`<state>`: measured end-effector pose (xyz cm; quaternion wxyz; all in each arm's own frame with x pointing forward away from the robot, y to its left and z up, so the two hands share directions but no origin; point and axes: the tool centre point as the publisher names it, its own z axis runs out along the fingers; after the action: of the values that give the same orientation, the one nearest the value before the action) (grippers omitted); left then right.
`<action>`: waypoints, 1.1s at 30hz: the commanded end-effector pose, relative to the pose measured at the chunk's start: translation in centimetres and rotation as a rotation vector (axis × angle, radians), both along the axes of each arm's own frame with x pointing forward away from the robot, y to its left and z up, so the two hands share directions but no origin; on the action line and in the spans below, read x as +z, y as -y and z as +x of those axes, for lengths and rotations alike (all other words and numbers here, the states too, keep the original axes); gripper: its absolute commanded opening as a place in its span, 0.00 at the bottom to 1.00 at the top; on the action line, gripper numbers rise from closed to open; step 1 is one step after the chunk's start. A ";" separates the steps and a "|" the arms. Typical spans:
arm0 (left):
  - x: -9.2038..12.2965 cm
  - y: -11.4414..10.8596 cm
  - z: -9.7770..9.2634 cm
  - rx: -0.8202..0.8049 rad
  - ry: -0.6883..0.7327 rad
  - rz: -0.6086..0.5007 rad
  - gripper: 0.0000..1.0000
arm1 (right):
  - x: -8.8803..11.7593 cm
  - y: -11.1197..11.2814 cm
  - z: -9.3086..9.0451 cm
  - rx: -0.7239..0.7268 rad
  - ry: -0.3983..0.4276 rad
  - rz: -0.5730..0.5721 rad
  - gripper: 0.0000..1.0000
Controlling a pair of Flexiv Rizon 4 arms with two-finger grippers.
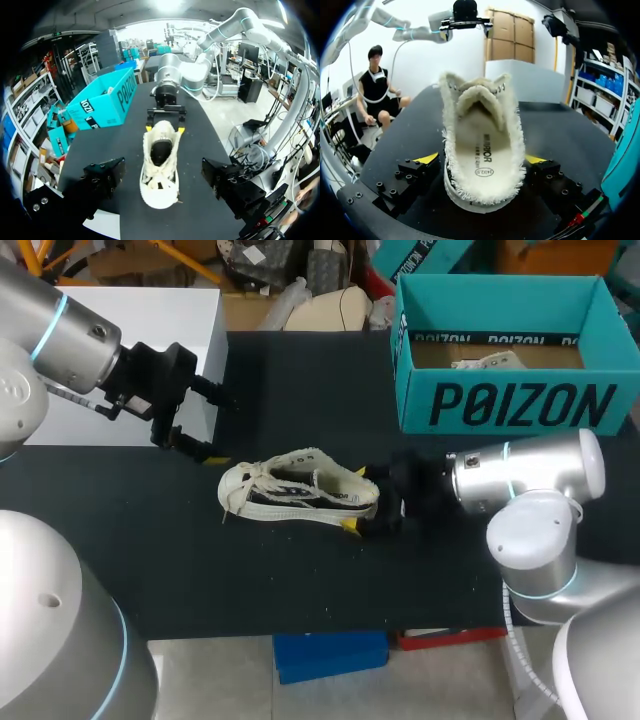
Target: Take the shoe out of the shoebox, open the shoe tongue, remove and reinsert the insole, then place the shoe into the shoebox
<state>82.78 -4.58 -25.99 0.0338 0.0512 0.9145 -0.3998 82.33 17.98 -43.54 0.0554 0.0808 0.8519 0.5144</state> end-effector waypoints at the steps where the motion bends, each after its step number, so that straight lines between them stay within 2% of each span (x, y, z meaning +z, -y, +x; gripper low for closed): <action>1: -0.2 0.1 0.0 0.002 0.005 -0.001 1.00 | -0.3 -0.4 0.0 0.006 -0.004 -0.003 1.00; 2: -0.2 0.1 0.0 0.002 0.005 -0.001 1.00 | -0.4 -0.4 0.1 0.007 -0.005 -0.010 1.00; 3: -0.2 0.1 0.0 0.002 0.005 -0.001 1.00 | -0.4 -0.4 0.1 0.007 -0.005 -0.010 0.91; 4: -0.2 0.1 0.0 0.002 0.005 -0.001 1.00 | -0.4 -0.4 0.1 0.007 -0.005 -0.010 0.36; 5: -0.2 0.1 0.0 0.002 0.005 -0.001 1.00 | -0.4 -0.4 0.1 0.007 -0.005 -0.010 0.00; 14: -0.2 0.1 0.0 0.002 0.005 -0.001 1.00 | -0.4 -0.4 0.1 0.007 -0.005 -0.010 0.00; 16: 0.6 0.4 0.2 0.059 0.016 0.056 1.00 | -0.4 -0.4 0.1 0.007 -0.005 -0.010 0.00; 20: 1.6 0.9 0.7 0.302 -0.086 0.147 1.00 | -0.4 -0.4 0.1 0.007 -0.005 -0.010 0.00; 22: 1.8 1.2 0.7 0.393 -0.086 0.235 1.00 | -0.4 -0.4 0.1 0.007 -0.005 -0.010 0.00; 25: 1.7 1.7 0.4 0.481 -0.144 0.273 1.00 | -0.4 -0.4 0.1 0.007 -0.005 -0.010 0.00; 27: 1.2 2.1 0.0 0.513 -0.235 0.280 1.00 | -0.4 -0.4 0.1 0.007 -0.005 -0.010 0.00; 30: 0.7 2.6 -0.6 0.460 -0.361 0.235 1.00 | -0.4 -0.4 0.1 0.007 -0.005 -0.010 0.00; 33: 0.7 2.6 -0.6 0.460 -0.361 0.235 1.00 | -0.4 -0.4 0.1 0.007 -0.005 -0.010 0.00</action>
<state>81.56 -6.97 -25.37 0.0031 -0.1871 0.9350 -0.3014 82.47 18.16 -43.74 0.0517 0.0778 0.8546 0.5109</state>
